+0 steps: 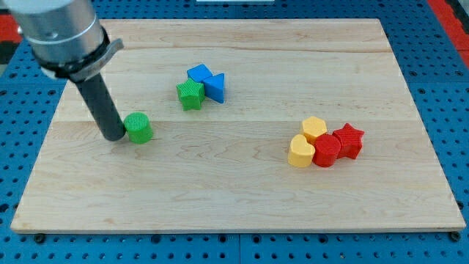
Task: Move the green circle to the center
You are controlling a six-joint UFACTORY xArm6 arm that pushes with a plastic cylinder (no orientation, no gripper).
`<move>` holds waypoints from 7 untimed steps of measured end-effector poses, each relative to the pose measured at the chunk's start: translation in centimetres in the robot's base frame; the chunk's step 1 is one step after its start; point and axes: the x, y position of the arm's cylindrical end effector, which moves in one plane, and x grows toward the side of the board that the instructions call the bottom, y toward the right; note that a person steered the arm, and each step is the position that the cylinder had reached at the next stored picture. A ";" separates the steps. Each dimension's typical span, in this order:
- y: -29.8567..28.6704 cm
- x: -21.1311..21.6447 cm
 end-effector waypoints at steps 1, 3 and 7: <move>0.8 -1.6; 1.4 0.2; 10.0 -2.1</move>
